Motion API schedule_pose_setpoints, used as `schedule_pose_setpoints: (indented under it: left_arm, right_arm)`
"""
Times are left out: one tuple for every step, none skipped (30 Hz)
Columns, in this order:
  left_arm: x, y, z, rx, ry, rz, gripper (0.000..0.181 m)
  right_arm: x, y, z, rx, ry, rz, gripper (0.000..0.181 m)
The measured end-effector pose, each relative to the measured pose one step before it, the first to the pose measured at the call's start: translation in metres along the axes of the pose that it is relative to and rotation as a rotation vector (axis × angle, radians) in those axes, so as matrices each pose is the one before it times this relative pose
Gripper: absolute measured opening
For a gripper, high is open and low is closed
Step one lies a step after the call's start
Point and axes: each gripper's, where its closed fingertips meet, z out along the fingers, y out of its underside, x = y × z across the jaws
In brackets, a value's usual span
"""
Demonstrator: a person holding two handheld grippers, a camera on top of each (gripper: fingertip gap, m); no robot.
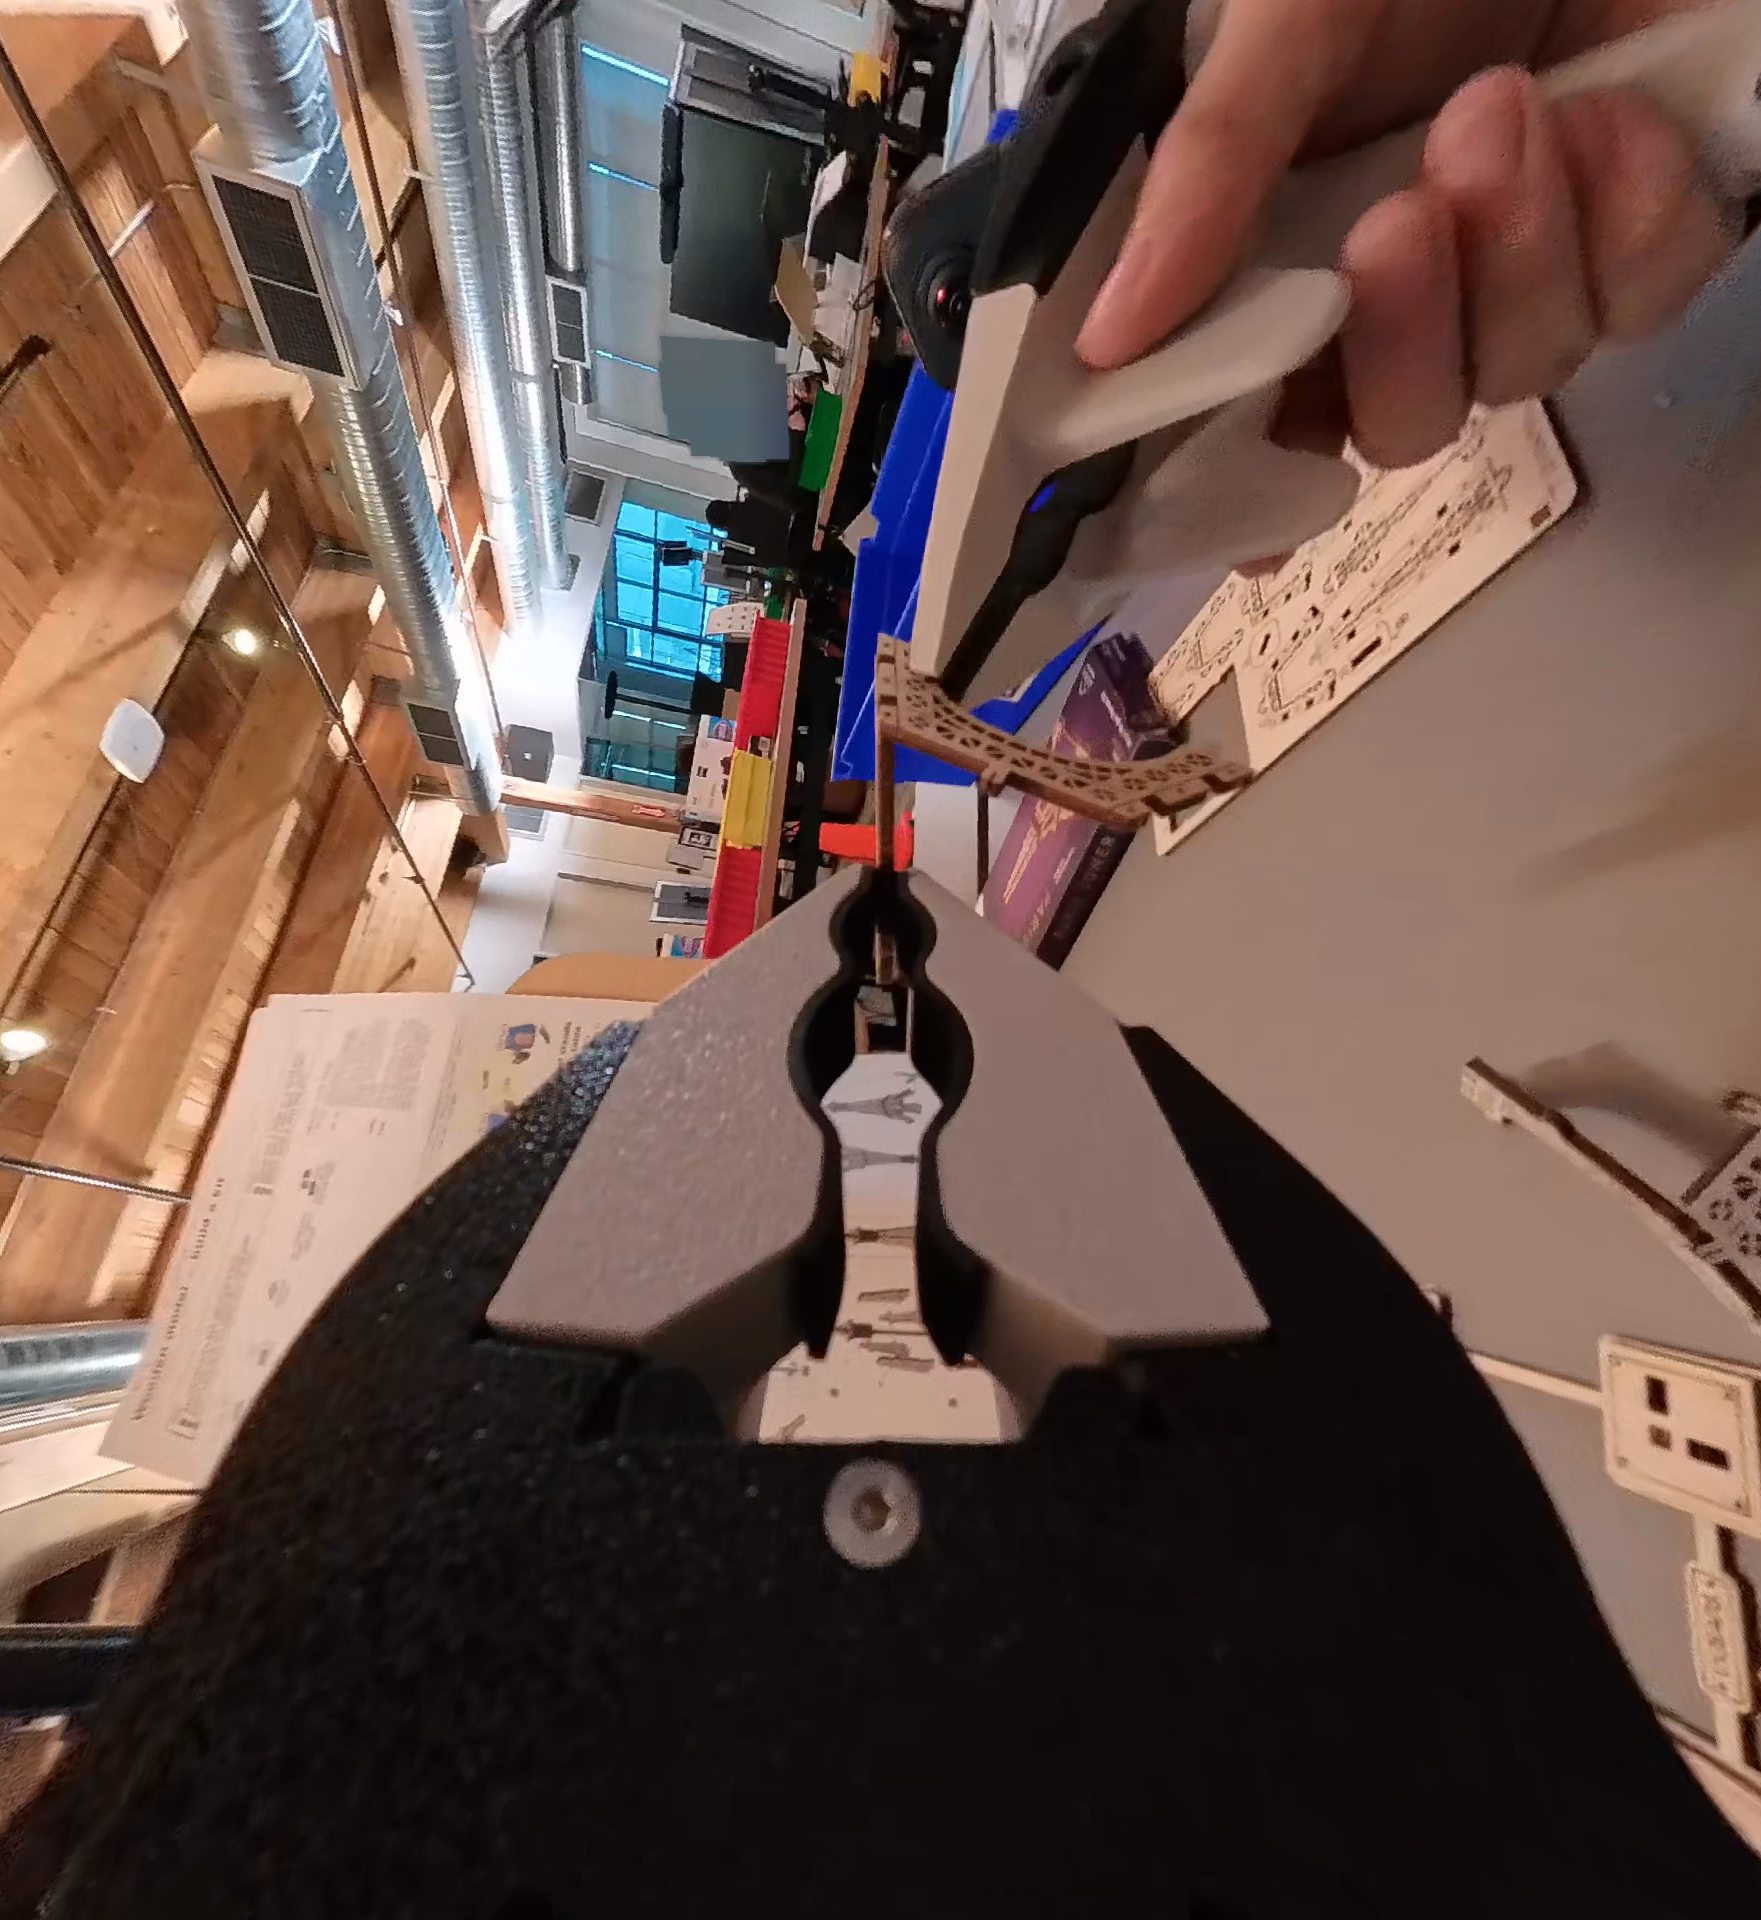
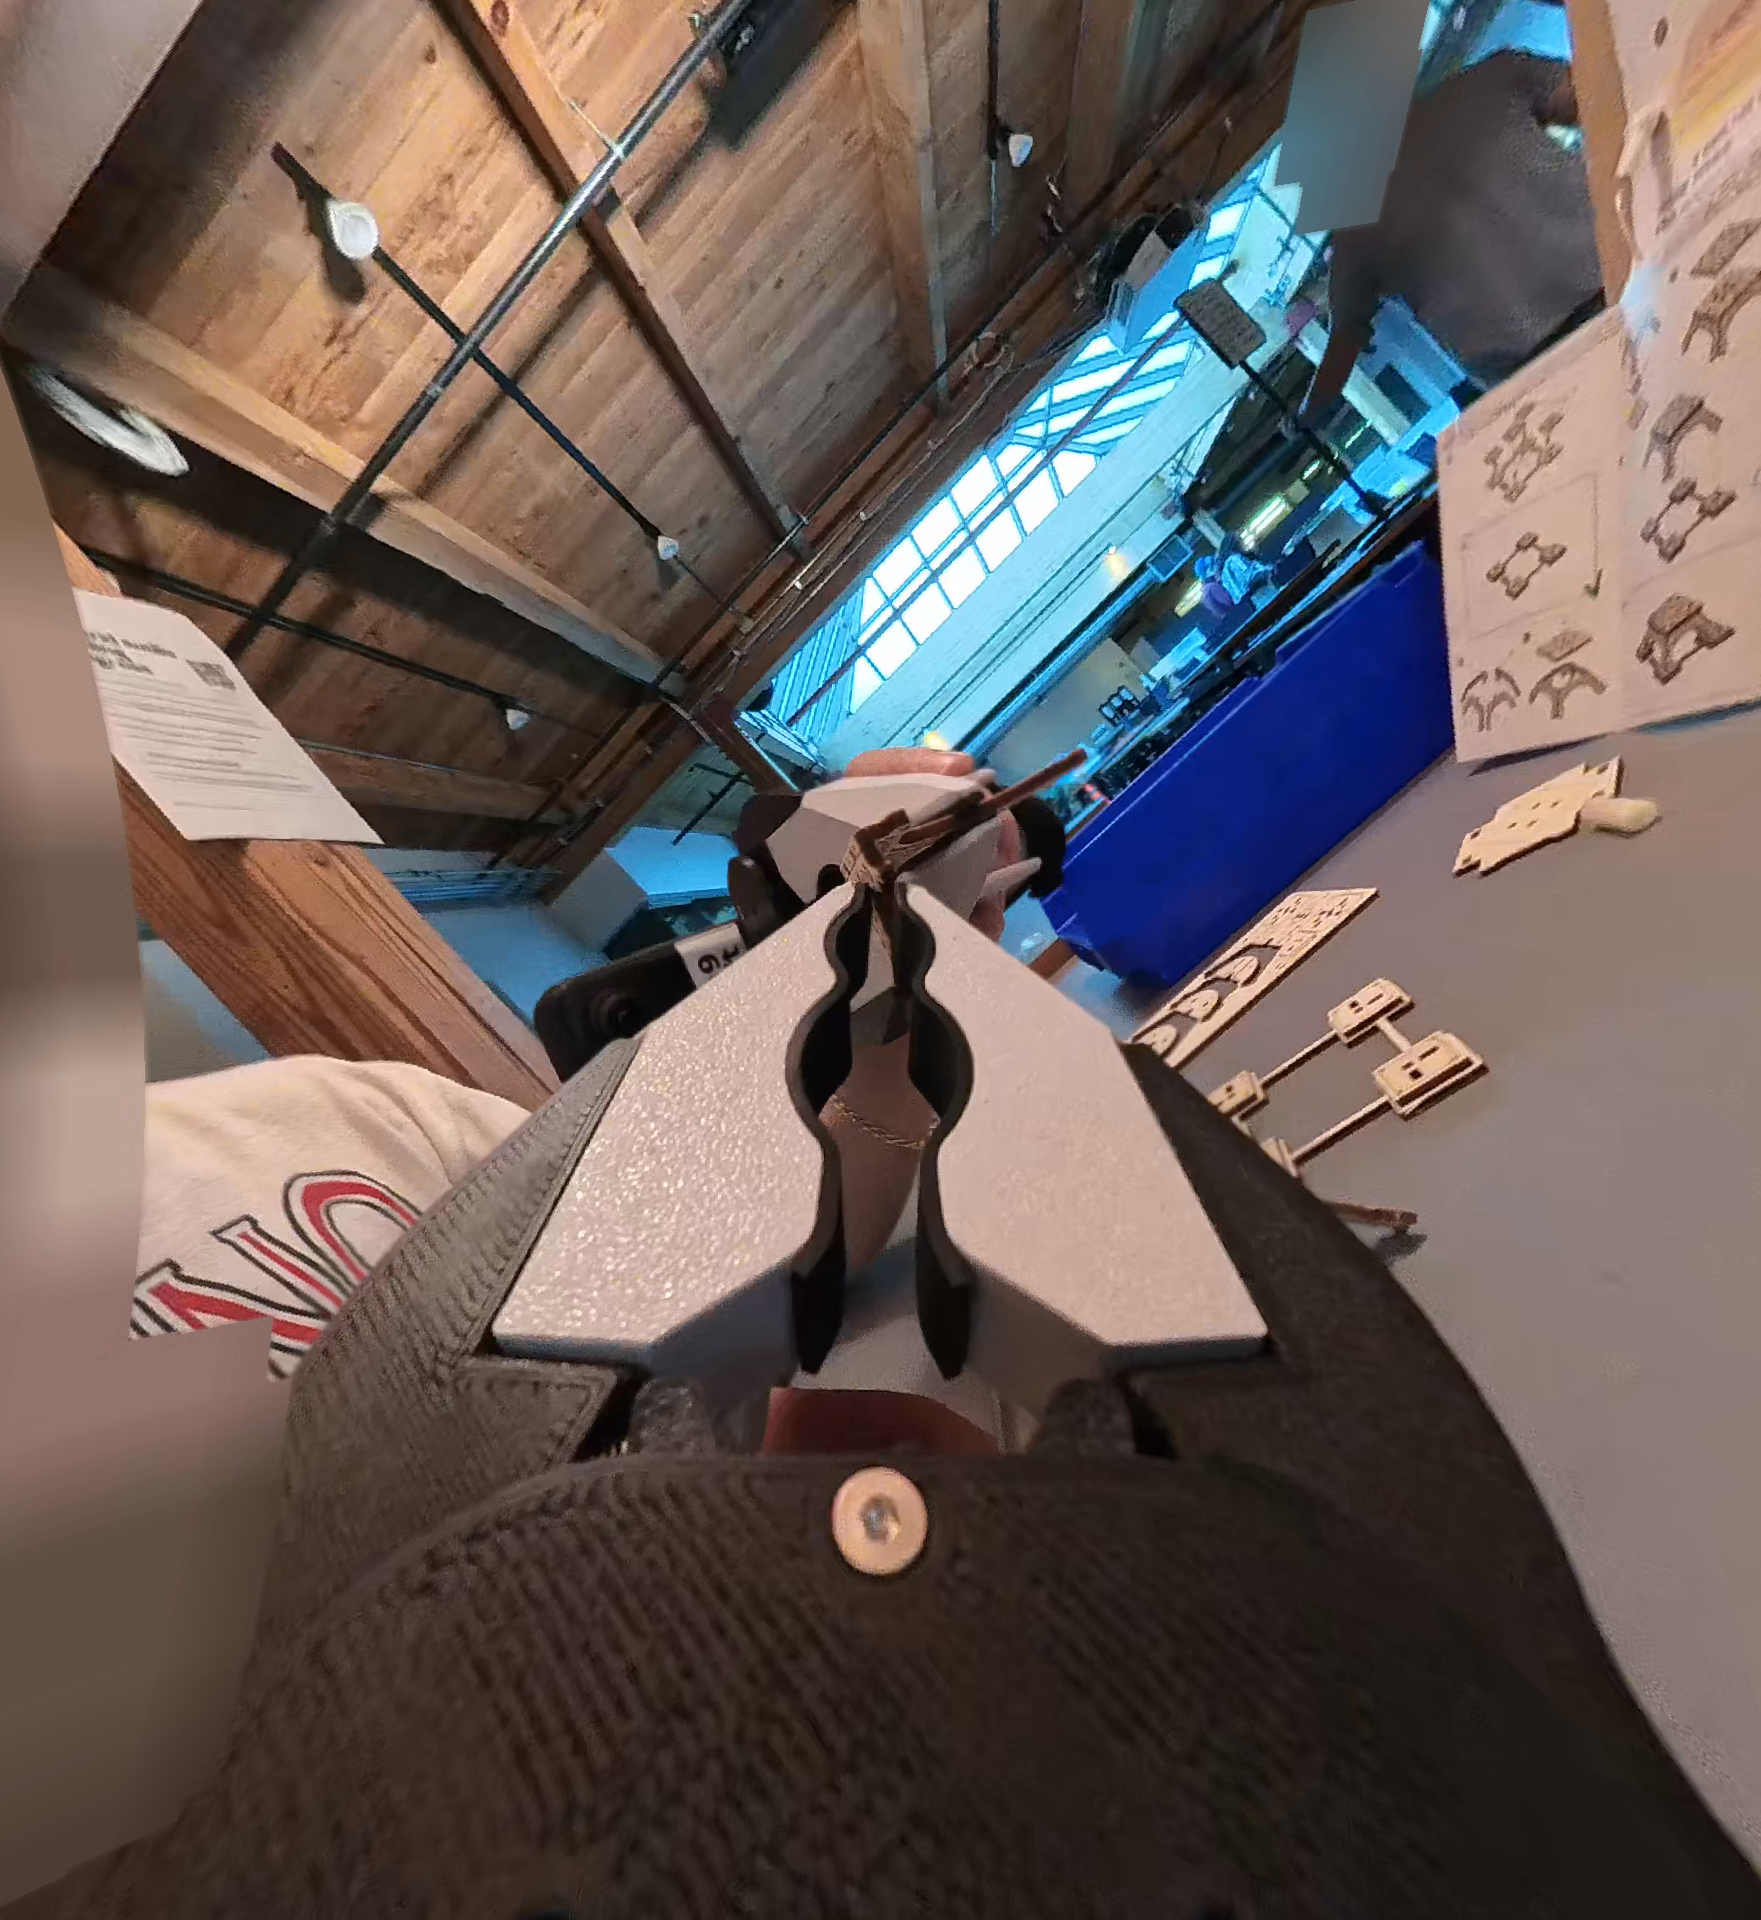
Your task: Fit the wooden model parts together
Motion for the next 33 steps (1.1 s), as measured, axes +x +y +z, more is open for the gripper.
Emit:
schedule_pose_setpoints:
  left_arm:
    - [0.00096, 0.00139, 0.00035, -0.0120, 0.0011, 0.0246, 0.000]
    - [0.00079, 0.00077, 0.00042, -0.0085, -0.0031, 0.0220, 0.000]
    - [0.00038, 0.00043, 0.00039, -0.0075, -0.0059, 0.0182, 0.000]
    - [0.00059, 0.00064, 0.00036, -0.0073, -0.0029, 0.0148, 0.000]
    - [0.00056, 0.00080, 0.00038, -0.0060, 0.0003, 0.0104, 0.000]
    - [0.00019, 0.00087, 0.00031, -0.0041, -0.0008, 0.0027, 0.000]
    - [0.00058, -0.00001, 0.00033, 0.0011, 0.0026, -0.0053, 0.000]
    - [0.00016, -0.00004, 0.00027, 0.0023, 0.0005, -0.0094, 0.000]
    - [0.00015, -0.00022, 0.00039, 0.0042, 0.0014, -0.0166, 0.000]
    - [0.00037, 0.00008, 0.00035, 0.0045, 0.0054, -0.0275, 0.000]
    - [0.00083, 0.00156, 0.00063, -0.0028, 0.0095, -0.0319, 0.000]
    - [0.00222, 0.00367, 0.00100, -0.0122, 0.0200, -0.0337, 0.000]
    - [0.00394, 0.00514, 0.00126, -0.0198, 0.0330, -0.0425, 0.000]
    - [0.00542, 0.00500, 0.00133, -0.0183, 0.0471, -0.0548, 0.000]
    - [0.00847, 0.00247, 0.00077, -0.0015, 0.0726, -0.0582, 0.000]
    - [0.00990, 0.00110, 0.00079, 0.0053, 0.0860, -0.0613, 0.000]
    - [0.01071, 0.00256, 0.00135, -0.0070, 0.0942, -0.0698, 0.000]
    - [0.00852, 0.00344, 0.00205, -0.0184, 0.0797, -0.0649, 0.000]
    - [0.00768, 0.00297, 0.00295, -0.0155, 0.0720, -0.0434, 0.000]
    - [0.00755, 0.00426, 0.00350, -0.0257, 0.0707, -0.0294, 0.000]
    - [0.00288, 0.00427, 0.00367, -0.0272, 0.0364, -0.0170, 0.000]
    - [0.00512, 0.00438, 0.00376, -0.0308, 0.0456, -0.0062, 0.000]
    - [0.00847, 0.00470, 0.00406, -0.0379, 0.0631, 0.0019, 0.000]
    - [0.00596, 0.00275, 0.00461, -0.0306, 0.0396, 0.0136, 0.000]
    - [0.00429, 0.00098, 0.00479, -0.0226, 0.0253, 0.0215, 0.000]
    - [0.00347, 0.00041, 0.00449, -0.0213, 0.0208, 0.0219, 0.000]
    - [0.00039, -0.00113, 0.00333, -0.0129, 0.0030, 0.0246, 0.000]
    - [0.00009, -0.00139, 0.00225, -0.0108, 0.0026, 0.0241, 0.000]
    - [0.00215, -0.00014, 0.00174, -0.0140, 0.0180, 0.0152, 0.000]
    - [0.00209, 0.00101, 0.00146, -0.0157, 0.0185, 0.0068, 0.000]
    - [-0.00043, 0.00041, 0.00122, -0.0048, -0.0003, 0.0013, 0.003]
    - [-0.00158, -0.00037, 0.00016, 0.0068, -0.0101, -0.0106, 0.006]
    - [-0.00011, 0.00025, -0.00147, 0.0055, -0.0033, -0.0207, 0.009]
  right_arm:
    - [0.00234, 0.00072, -0.00053, 0.0019, 0.0015, 0.0365, 0.001]
    - [0.00180, 0.00108, -0.00033, -0.0004, -0.0050, 0.0378, 0.001]
    - [0.00080, 0.00004, -0.00033, 0.0058, -0.0085, 0.0347, 0.000]
    - [0.00079, -0.00020, -0.00030, 0.0069, -0.0037, 0.0250, 0.000]
    - [0.00193, -0.00002, -0.00057, 0.0028, 0.0070, 0.0125, 0.000]
    - [0.00115, 0.00006, -0.00058, -0.0004, 0.0057, -0.0001, 0.000]
    - [0.00047, -0.00002, -0.00039, -0.0017, 0.0039, -0.0024, 0.000]
    - [-0.00002, -0.00049, -0.00032, 0.0009, 0.0020, -0.0029, 0.000]
    - [-0.00058, -0.00091, -0.00022, 0.0051, -0.0033, 0.0009, 0.000]
    - [-0.00083, 0.00030, -0.00017, -0.0009, -0.0055, 0.0021, 0.000]
    - [-0.00050, 0.00052, -0.00005, -0.0056, -0.0022, -0.0035, 0.000]
    - [0.00039, -0.00054, -0.00018, -0.0038, 0.0085, -0.0174, 0.010]
    - [0.00055, -0.00089, -0.00029, -0.0070, 0.0182, -0.0314, 0.024]
    - [0.00058, -0.00002, -0.00101, -0.0199, 0.0240, -0.0515, 0.030]
    - [0.00216, 0.00176, -0.00204, -0.0372, 0.0376, -0.0746, 0.033]
    - [0.00424, 0.00509, -0.00254, -0.0645, 0.0523, -0.1002, 0.038]
    - [0.00528, 0.00948, -0.00257, -0.0943, 0.0617, -0.1316, 0.043]
    - [0.00765, 0.00992, -0.00203, -0.0964, 0.0833, -0.1475, 0.048]
    - [0.00616, 0.00919, -0.00179, -0.0822, 0.0779, -0.1473, 0.052]
    - [0.00277, 0.00800, -0.00226, -0.0628, 0.0516, -0.1274, 0.057]
    - [0.00144, 0.00878, -0.00283, -0.0573, 0.0266, -0.1041, 0.062]
    - [0.00435, 0.00896, -0.00246, -0.0507, 0.0334, -0.0641, 0.058]
    - [0.00233, 0.00399, -0.00145, -0.0218, 0.0137, -0.0158, 0.065]
    - [-0.00072, -0.00005, -0.00109, 0.0019, -0.0094, 0.0059, 0.066]
    - [-0.00034, -0.00085, -0.00016, 0.0069, -0.0051, 0.0027, 0.061]
    - [-0.00162, -0.00161, 0.00058, 0.0117, -0.0066, -0.0071, 0.059]
    - [-0.00145, -0.00088, 0.00119, 0.0063, -0.0012, -0.0127, 0.055]
    - [-0.00034, 0.00103, 0.00184, -0.0111, 0.0088, -0.0196, 0.051]
    - [-0.00048, 0.00199, 0.00253, -0.0198, 0.0101, -0.0252, 0.052]
    - [-0.00145, 0.00242, 0.00292, -0.0198, 0.0057, -0.0211, 0.052]
    - [-0.00160, 0.00332, 0.00357, -0.0240, 0.0021, -0.0091, 0.052]
    - [-0.00305, 0.00374, 0.00353, -0.0310, -0.0092, -0.0117, 0.052]
    - [-0.00314, 0.00331, 0.00298, -0.0280, -0.0080, -0.0183, 0.053]
